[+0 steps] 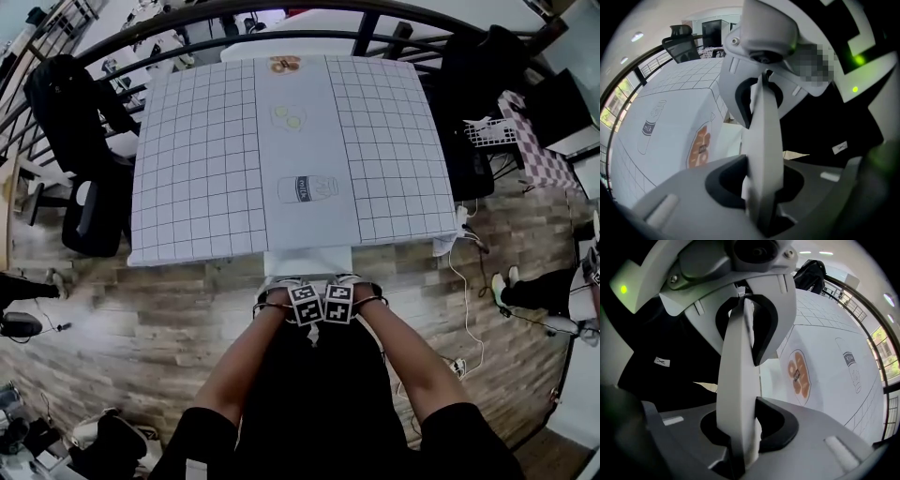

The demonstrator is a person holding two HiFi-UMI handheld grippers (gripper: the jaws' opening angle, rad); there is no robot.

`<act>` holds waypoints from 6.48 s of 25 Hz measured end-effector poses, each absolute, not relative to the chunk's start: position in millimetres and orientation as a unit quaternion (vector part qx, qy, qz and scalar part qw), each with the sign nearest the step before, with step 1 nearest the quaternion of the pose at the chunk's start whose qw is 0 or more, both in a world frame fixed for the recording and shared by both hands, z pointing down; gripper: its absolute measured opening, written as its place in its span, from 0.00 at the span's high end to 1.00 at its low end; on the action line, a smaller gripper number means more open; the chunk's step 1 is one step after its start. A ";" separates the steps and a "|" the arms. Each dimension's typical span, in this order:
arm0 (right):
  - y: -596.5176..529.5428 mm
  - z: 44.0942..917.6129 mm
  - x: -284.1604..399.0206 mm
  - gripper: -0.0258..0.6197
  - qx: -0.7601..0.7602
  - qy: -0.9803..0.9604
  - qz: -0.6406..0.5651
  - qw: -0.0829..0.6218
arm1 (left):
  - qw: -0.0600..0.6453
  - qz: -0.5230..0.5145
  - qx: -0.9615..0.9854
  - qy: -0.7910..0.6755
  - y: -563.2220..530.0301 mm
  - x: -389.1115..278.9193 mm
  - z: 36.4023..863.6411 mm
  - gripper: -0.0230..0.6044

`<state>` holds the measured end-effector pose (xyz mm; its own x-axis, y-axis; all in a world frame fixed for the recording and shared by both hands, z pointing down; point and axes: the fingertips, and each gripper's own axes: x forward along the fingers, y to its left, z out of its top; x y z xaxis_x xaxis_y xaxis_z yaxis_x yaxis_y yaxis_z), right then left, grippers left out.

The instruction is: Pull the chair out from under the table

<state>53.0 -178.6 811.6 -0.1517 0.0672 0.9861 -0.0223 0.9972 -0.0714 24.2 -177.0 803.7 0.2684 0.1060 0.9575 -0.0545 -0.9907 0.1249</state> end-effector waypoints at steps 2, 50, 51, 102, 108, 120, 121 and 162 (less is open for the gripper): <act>-171.0 811.7 52.7 0.84 -0.015 -0.758 0.039 0.650 | 0.067 0.604 0.794 0.017 -168.9 24.3 804.0 0.81; 23.2 812.1 51.9 0.83 -0.034 -0.759 0.028 0.650 | 0.079 0.604 0.793 0.003 26.8 20.7 802.7 0.81; 28.2 811.9 51.5 0.83 -0.036 -0.758 0.026 0.651 | 0.080 0.604 0.793 0.003 31.8 20.2 802.7 0.81; 267.9 812.9 26.0 0.81 -0.033 -0.759 0.049 0.649 | 0.075 0.609 0.789 0.017 269.0 -4.7 804.0 0.80; 264.3 803.3 28.3 0.82 -0.019 -0.754 0.026 0.657 | 0.102 0.590 0.801 -0.007 266.3 -7.8 794.1 0.77; 262.3 746.6 36.2 0.78 0.026 -0.783 0.019 0.621 | 0.060 0.570 0.819 -0.024 270.1 -45.5 740.2 0.77; 261.9 739.9 35.6 0.78 0.033 -0.788 0.019 0.614 | 0.067 0.559 0.826 -0.032 271.1 -45.3 734.5 0.77; 161.3 418.7 45.5 0.96 0.470 -0.879 0.064 0.046 | 0.081 0.063 0.909 -0.404 166.7 -62.4 434.3 0.95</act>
<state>45.5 161.3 418.7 -0.5548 -0.8200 0.1405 -0.8317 0.5508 -0.0695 -62.4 166.7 434.3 0.6659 -0.7239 0.1804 -0.7444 -0.6607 0.0969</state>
